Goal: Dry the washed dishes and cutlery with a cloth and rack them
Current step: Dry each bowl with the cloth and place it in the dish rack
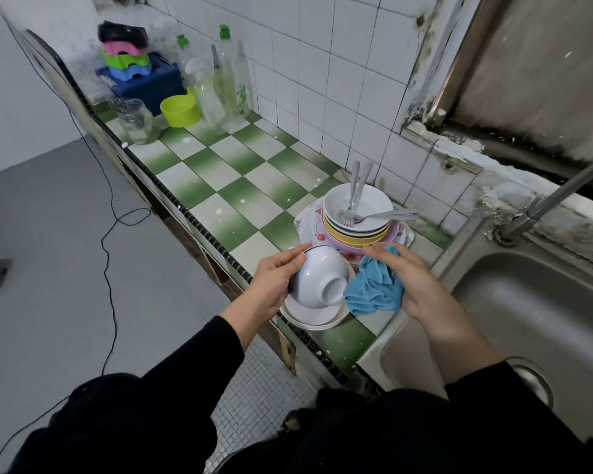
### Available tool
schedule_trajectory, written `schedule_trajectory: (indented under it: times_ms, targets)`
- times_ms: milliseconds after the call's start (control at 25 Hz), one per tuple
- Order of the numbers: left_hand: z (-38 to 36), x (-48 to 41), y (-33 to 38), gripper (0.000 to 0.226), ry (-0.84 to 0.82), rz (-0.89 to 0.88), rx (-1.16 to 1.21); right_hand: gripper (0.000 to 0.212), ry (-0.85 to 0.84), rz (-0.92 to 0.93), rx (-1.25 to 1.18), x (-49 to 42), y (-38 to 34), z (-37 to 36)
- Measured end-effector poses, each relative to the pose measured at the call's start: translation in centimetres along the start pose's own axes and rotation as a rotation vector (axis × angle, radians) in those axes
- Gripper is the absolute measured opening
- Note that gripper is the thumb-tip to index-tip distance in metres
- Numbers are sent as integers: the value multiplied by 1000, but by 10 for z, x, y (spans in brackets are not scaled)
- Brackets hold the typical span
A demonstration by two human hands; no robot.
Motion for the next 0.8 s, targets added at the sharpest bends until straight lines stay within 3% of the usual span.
schedule_trajectory:
  times_ms: [80, 160, 280, 360, 480, 560, 640, 680, 720, 800]
  targets:
    - [-9, 4, 6, 27, 27, -28, 4, 34, -21, 65, -77, 8, -5, -3]
    - [-16, 7, 13, 23, 65, -59, 11, 50, -16, 195, -108, 13, -10, -6]
    - [-31, 15, 27, 20, 79, -119, 48, 64, 65, 516, 299, 29, -13, -19]
    - [-46, 28, 35, 23, 47, -152, 58, 49, 187, 781, 608, 42, -12, -42]
    - [-65, 48, 45, 27, -17, -205, 78, 32, 568, 1085, 656, 45, -19, -68]
    - [-74, 61, 53, 27, -46, -248, 110, 24, 782, 982, 434, 27, -38, -62]
    - [-83, 70, 60, 28, -56, -276, 144, 16, 691, 717, 195, 15, -65, -51]
    - [-88, 72, 64, 28, -56, -281, 172, 17, 617, 696, 170, 15, -71, -52]
    - [-92, 73, 67, 29, -53, -275, 210, 17, 596, 768, 214, 22, -73, -56]
    - [-96, 72, 72, 31, -52, -228, 300, 21, 581, 1107, 461, 39, -70, -70]
Point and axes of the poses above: each hand's wrist, its own x-axis away from the middle knuckle, its own z-axis out of the back of the hand, y = z × x, the point moved 1 cm from there along -x, towards the middle knuckle, and after that the axes turned 12 degrees about x, right-handed, at the moved point
